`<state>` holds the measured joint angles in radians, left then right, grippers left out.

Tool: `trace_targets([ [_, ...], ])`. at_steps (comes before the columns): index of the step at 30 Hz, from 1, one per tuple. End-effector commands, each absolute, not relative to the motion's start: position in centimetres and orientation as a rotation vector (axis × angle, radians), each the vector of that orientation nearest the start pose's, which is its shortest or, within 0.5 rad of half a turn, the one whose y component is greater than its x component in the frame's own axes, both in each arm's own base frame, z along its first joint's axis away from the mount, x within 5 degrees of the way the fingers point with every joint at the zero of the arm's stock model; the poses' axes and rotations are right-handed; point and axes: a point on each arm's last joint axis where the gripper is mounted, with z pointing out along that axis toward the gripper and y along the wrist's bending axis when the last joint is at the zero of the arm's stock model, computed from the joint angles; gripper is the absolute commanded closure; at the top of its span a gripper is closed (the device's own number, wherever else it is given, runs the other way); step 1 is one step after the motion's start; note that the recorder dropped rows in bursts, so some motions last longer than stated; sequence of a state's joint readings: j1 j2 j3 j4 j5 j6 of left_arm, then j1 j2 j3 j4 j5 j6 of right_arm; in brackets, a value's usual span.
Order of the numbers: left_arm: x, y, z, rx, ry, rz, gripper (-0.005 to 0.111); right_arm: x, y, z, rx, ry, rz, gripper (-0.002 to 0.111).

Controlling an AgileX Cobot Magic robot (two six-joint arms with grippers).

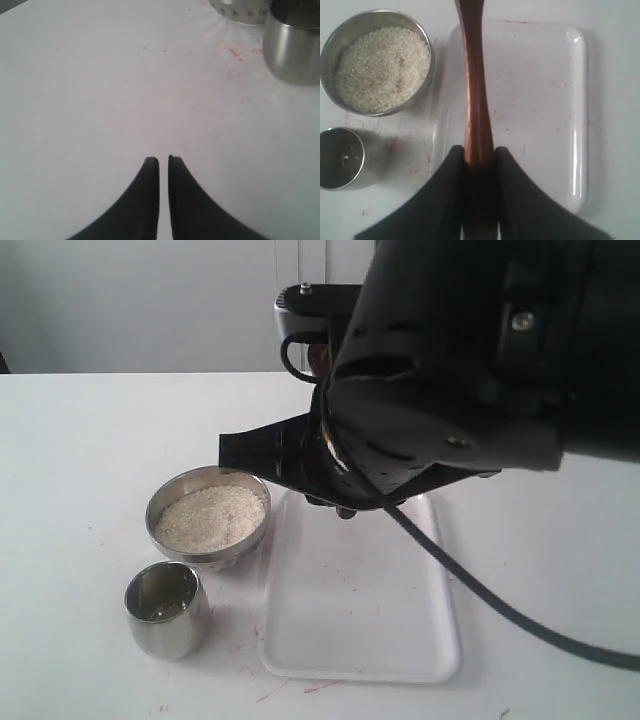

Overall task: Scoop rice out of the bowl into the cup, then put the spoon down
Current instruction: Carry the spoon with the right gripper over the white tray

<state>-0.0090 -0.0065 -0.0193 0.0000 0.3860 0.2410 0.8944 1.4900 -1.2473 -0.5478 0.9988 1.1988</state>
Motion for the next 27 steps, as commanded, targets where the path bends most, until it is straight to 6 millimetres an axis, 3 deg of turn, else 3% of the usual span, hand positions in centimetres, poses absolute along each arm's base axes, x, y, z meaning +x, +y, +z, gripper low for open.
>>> trace_targets([
  [1,5.1,-0.1,17.8,0.233,1.896,0.145,0.092,23.4,20.2,31.4,0.048,2.558,0.150,0.108],
  [6,5.1,-0.1,17.8,0.233,1.896,0.145,0.092,24.3,19.4,30.5,-0.091,2.663,0.170,0.108],
  [12,5.1,-0.1,17.8,0.233,1.896,0.145,0.092,25.7,21.2,28.9,-0.158,2.754,0.216,0.108],
  [19,5.1,-0.1,17.8,0.233,1.896,0.145,0.092,28.2,20.7,25.8,-0.039,2.848,0.128,0.108],
  [27,5.1,-0.1,17.8,0.233,1.896,0.145,0.092,29.6,20.3,22.8,0.024,2.926,0.060,0.108],
])
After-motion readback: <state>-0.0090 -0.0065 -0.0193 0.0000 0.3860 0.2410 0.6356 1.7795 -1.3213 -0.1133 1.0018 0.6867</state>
